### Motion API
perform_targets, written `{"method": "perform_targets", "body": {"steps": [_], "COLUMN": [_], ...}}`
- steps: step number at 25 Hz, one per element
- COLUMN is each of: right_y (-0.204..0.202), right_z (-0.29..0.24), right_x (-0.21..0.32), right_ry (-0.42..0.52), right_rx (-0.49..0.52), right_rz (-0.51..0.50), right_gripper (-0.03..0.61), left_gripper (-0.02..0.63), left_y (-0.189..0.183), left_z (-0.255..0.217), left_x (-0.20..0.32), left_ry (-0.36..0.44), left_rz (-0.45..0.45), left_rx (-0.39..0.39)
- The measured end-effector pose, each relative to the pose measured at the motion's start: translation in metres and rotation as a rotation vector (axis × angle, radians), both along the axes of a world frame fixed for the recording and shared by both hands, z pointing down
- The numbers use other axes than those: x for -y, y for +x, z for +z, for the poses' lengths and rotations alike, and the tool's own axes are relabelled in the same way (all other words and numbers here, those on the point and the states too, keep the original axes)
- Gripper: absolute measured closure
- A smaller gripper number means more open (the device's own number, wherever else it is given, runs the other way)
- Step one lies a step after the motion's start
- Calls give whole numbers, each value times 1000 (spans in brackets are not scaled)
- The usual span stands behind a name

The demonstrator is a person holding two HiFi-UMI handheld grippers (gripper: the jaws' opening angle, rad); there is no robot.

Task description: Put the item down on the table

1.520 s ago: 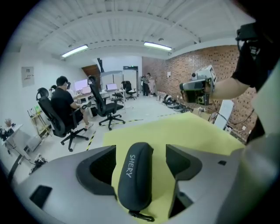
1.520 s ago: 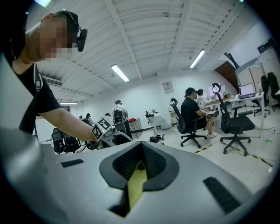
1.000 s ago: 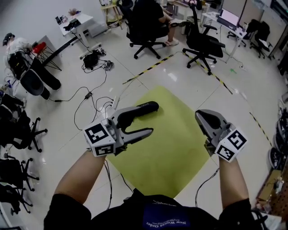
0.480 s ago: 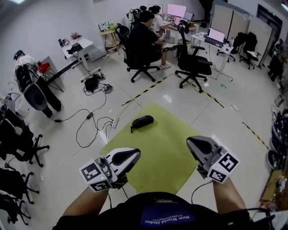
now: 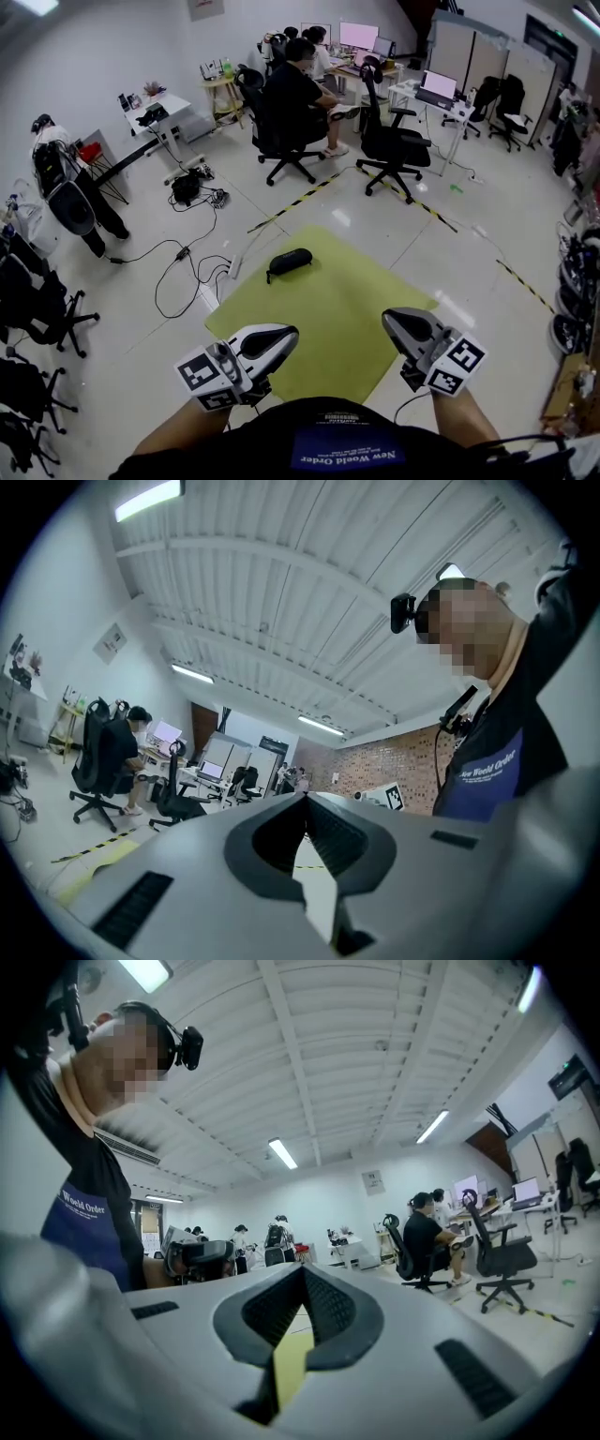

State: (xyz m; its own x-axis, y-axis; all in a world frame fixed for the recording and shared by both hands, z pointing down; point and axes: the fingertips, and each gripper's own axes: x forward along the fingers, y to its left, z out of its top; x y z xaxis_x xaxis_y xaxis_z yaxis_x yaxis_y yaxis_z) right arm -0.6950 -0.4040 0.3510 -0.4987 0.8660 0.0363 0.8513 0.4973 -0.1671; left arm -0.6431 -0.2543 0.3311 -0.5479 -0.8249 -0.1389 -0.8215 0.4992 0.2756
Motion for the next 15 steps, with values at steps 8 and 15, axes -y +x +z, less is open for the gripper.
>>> {"method": "perform_targets", "body": {"steps": [8, 15], "right_y": [5, 6], "right_z": [-3, -2], "right_x": [-2, -8], "right_ry": [6, 9], "right_rx": [25, 33], "right_rz": [-31, -43], "right_gripper": [592, 592], "left_gripper": [607, 607], "left_y": [3, 4], "left_z": [-2, -2], "left_x": [0, -3], "left_ry": [5, 4], "left_rz": [-4, -3], "left_rx": [4, 2]}}
